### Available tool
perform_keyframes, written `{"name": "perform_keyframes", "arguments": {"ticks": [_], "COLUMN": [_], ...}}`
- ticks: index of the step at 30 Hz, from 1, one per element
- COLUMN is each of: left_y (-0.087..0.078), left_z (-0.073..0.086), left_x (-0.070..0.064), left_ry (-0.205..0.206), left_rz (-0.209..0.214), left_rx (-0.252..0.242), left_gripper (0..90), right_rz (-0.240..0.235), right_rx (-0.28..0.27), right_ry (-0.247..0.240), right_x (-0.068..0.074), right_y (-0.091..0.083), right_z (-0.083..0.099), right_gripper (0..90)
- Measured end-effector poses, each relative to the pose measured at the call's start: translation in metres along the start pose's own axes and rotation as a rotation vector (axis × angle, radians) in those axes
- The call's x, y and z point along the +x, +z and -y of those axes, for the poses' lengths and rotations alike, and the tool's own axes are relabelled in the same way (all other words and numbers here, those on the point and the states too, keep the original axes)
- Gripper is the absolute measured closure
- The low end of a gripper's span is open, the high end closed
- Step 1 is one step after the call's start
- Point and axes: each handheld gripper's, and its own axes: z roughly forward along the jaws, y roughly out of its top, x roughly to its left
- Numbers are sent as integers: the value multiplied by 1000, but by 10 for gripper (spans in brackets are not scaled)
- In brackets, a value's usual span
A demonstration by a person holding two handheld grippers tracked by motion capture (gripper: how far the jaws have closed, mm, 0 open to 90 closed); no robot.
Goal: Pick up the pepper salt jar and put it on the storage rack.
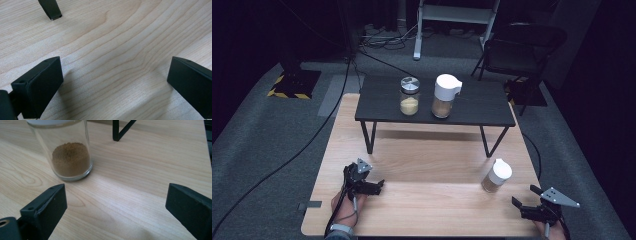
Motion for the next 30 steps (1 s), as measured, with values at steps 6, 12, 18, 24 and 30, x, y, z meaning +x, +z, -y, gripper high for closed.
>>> {"name": "perform_keyframes", "arguments": {"ticks": [6, 12, 18, 24, 30], "left_y": [0, 0, 0, 0, 0], "left_z": [0, 0, 0, 0, 0], "left_x": [0, 0, 0, 0, 0], "left_ry": [1, 0, 0, 2, 1], "left_rz": [0, 0, 0, 0, 0], "left_rx": [-1, 0, 0, 0, 0], "left_gripper": [4, 4, 4, 4, 3], "right_rz": [-3, -4, -3, -7, -11], "right_rx": [10, 8, 11, 8, 1], "right_ry": [-8, -12, -14, -13, -13], "right_x": [1, 1, 1, 1, 0], "right_y": [-1, -1, -1, -1, -2], "right_z": [-1, 0, -1, 0, 1], "right_gripper": [36, 36, 37, 36, 36]}}
